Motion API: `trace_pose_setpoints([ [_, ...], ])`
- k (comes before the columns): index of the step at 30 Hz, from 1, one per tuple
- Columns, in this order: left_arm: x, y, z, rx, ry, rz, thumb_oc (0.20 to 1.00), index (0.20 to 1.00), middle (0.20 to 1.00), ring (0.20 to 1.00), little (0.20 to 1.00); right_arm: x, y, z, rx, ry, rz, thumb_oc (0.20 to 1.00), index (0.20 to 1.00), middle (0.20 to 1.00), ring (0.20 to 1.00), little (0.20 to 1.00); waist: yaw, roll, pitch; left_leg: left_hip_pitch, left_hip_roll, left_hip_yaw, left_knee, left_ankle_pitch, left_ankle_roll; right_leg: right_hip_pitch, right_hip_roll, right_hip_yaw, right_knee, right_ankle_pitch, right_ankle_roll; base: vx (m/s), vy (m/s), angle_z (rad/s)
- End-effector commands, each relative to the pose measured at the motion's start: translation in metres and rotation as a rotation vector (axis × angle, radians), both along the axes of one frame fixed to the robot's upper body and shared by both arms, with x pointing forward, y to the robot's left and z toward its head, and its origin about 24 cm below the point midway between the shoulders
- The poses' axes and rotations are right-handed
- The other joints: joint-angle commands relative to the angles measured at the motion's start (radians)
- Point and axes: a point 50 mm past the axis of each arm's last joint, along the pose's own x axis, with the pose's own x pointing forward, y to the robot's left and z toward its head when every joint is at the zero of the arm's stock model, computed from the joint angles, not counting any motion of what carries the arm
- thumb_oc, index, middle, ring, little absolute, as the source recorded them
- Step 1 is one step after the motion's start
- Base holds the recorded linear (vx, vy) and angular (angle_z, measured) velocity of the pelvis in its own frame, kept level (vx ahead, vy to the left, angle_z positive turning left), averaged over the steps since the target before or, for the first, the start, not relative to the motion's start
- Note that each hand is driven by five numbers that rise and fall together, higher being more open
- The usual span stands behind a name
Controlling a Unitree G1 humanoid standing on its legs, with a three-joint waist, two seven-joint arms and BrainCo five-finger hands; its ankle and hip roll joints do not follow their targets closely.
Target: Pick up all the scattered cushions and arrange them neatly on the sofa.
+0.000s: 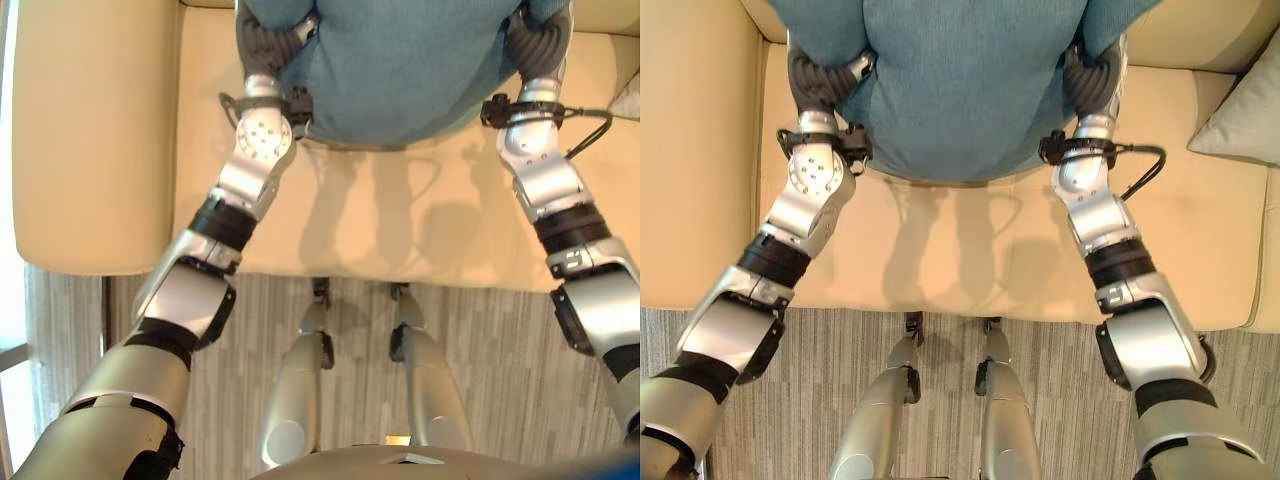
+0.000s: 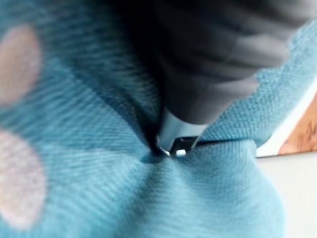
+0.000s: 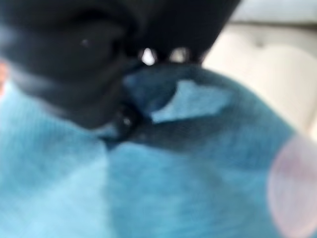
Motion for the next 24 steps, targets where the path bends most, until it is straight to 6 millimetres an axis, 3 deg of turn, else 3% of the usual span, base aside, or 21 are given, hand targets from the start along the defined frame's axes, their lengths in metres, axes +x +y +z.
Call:
trace_pose_setpoints([
  [1,-0.016,-0.039,0.034,0.159,-0.166,-0.067,1.0,1.0,1.0,1.0,1.0,-0.016,0.027,0.05,-0.113,-0.194,0.032,0.2,0.2,0.2,0.2,0.2,-0.003,0.026,-0.022,-0.014,-0.015,0.01,0.044,-0.088,-0.058,-0.009,-0.025,0.005,0.106,-0.117,0.101,0.0,0.0,0.0],
  [2,-0.015,-0.04,0.038,0.17,-0.163,-0.055,1.0,1.0,1.0,1.0,1.0,-0.014,0.028,0.054,-0.129,-0.181,0.021,0.244,0.244,0.244,0.244,0.244,-0.003,0.026,-0.023,-0.021,-0.015,0.012,0.044,-0.086,-0.057,-0.019,-0.024,0.005,0.106,-0.115,0.101,0.0,-0.031,-0.01],
  [3,-0.012,-0.038,0.043,0.171,-0.156,-0.034,1.0,1.0,1.0,1.0,1.0,-0.01,0.031,0.057,-0.139,-0.156,0.019,1.0,1.0,1.0,1.0,1.0,-0.003,0.029,-0.024,-0.029,-0.015,0.01,0.041,-0.085,-0.055,-0.031,-0.022,0.007,0.105,-0.113,0.101,0.0,-0.031,-0.02],
  [12,-0.003,-0.036,0.059,0.197,-0.132,0.128,1.0,1.0,1.0,1.0,1.0,0.002,0.04,0.07,-0.254,-0.081,-0.094,1.0,1.0,1.0,1.0,1.0,0.0,0.02,-0.014,-0.084,-0.012,-0.019,0.087,-0.094,-0.044,-0.085,-0.012,0.03,0.128,-0.111,0.096,0.0,-0.03,-0.03],
  [18,0.003,-0.006,0.075,0.337,-0.134,0.499,1.0,1.0,1.0,1.0,1.0,0.001,0.021,0.083,-0.358,-0.114,-0.359,1.0,1.0,1.0,1.0,1.0,-0.003,0.02,-0.027,-0.121,-0.012,-0.045,0.138,-0.119,-0.037,-0.121,-0.006,0.045,0.155,-0.124,0.089,0.01,-0.02,-0.05],
  [24,0.005,0.027,0.084,0.311,-0.089,0.6,1.0,1.0,1.0,1.0,1.0,-0.003,0.005,0.092,-0.367,-0.106,-0.446,1.0,1.0,1.0,1.0,1.0,-0.008,0.018,-0.05,-0.128,-0.012,-0.047,0.125,-0.117,-0.038,-0.139,-0.001,0.053,0.156,-0.124,0.088,0.01,-0.003,-0.02],
])
